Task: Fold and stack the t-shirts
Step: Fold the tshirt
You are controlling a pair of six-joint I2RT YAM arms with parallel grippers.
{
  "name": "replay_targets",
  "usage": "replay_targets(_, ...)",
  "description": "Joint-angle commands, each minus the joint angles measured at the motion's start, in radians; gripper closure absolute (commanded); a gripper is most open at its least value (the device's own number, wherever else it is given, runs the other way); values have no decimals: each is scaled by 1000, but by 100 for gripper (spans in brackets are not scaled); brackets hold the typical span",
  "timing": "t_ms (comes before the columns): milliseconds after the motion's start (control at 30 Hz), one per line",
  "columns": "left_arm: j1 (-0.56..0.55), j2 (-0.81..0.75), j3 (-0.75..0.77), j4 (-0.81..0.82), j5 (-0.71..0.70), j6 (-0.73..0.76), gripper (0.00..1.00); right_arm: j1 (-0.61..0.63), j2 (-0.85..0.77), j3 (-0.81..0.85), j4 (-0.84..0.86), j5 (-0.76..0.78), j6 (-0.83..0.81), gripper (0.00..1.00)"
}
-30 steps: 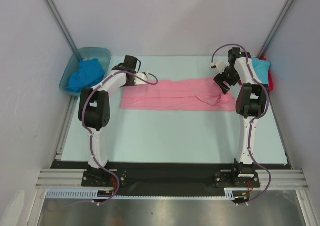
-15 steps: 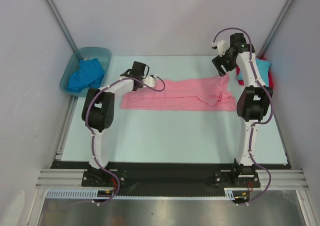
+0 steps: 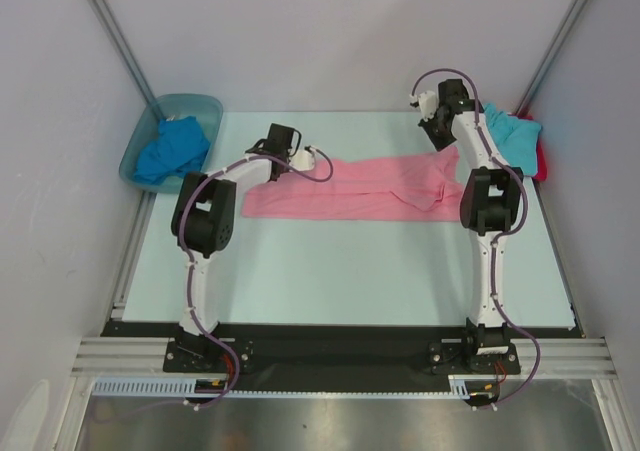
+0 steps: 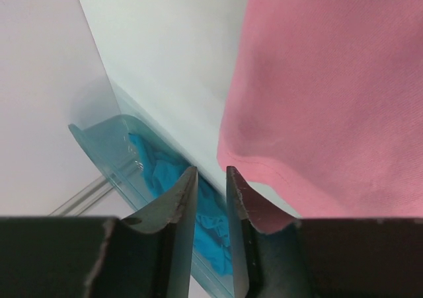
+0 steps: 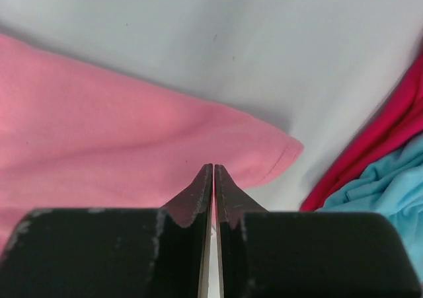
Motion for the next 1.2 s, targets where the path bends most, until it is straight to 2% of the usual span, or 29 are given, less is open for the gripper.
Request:
replay_targets(0, -5, 6, 50, 12, 42, -34, 72, 2, 8, 68, 53, 27, 15, 92)
replay_targets(67, -5, 14, 64, 4, 57, -52, 76, 2, 22, 65, 53, 27, 17, 92)
replay_targets(100, -5, 16, 73, -25, 78, -64, 86, 0, 27, 63, 53, 27, 18, 91)
replay_targets(167, -2, 39, 141, -106, 118, -119, 97, 2, 31, 59, 55, 57, 17, 91)
replay_targets(200, -2, 48, 168, -147, 132, -139, 100, 2, 31, 57, 55, 57, 17, 90)
replay_targets(400, 12, 60, 234, -296, 178, -239, 100, -4, 24, 49, 55, 59, 15, 90)
replay_targets(600, 62, 108, 423, -558, 318, -432, 100, -9, 14, 34, 55, 74, 14, 90)
replay_targets(833, 102, 146, 414, -592, 361, -544, 100, -12, 20, 29, 58, 83, 15, 91)
replay_targets(1167, 112, 167, 415, -620, 412, -544, 99, -53, 70, 5, 59, 71, 20, 92)
